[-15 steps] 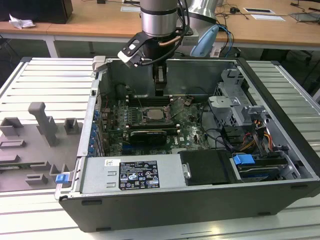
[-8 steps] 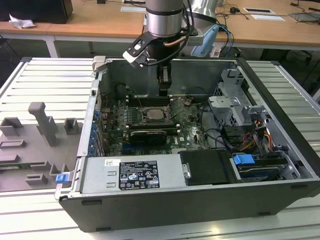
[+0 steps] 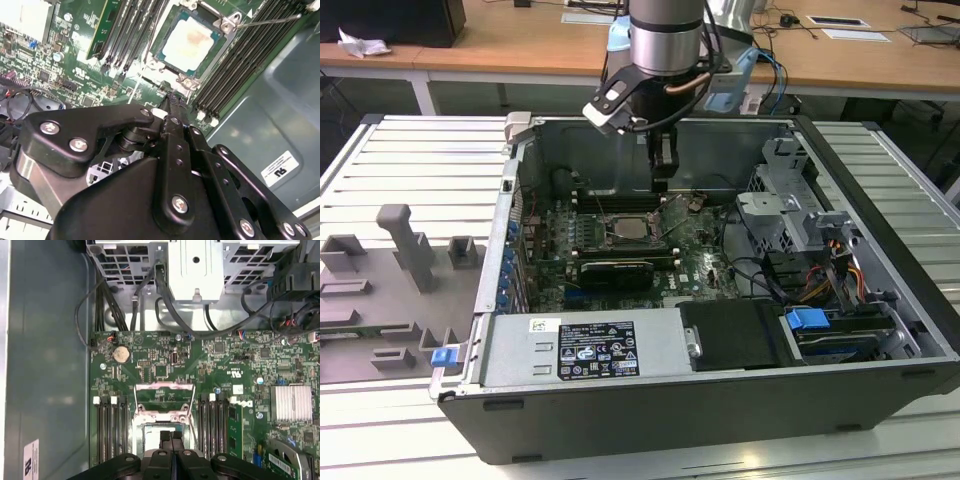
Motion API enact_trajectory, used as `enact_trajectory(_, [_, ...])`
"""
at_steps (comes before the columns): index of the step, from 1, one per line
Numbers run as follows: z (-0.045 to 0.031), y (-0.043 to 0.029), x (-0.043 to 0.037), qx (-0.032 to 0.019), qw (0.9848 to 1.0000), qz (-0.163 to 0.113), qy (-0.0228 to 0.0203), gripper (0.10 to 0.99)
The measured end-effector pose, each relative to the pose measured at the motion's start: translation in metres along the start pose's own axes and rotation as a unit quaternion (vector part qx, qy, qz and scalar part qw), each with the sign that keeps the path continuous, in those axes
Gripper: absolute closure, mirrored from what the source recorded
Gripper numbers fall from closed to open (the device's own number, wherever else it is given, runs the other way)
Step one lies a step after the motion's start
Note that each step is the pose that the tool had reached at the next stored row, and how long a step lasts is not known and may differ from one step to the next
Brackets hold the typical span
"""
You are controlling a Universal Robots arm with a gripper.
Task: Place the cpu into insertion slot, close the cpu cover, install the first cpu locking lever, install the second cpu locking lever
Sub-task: 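Close the cpu cover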
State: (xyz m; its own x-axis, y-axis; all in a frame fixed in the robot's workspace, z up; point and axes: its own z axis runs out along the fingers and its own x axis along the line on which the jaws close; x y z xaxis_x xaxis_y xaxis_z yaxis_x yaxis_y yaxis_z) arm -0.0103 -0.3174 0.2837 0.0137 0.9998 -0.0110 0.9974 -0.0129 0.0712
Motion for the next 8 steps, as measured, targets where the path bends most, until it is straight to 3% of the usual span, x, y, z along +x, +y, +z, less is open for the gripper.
enact_trajectory(8, [0.0017,0.0179,0.0003,0.0001,1.0000,0.000,-0.0015,0.980])
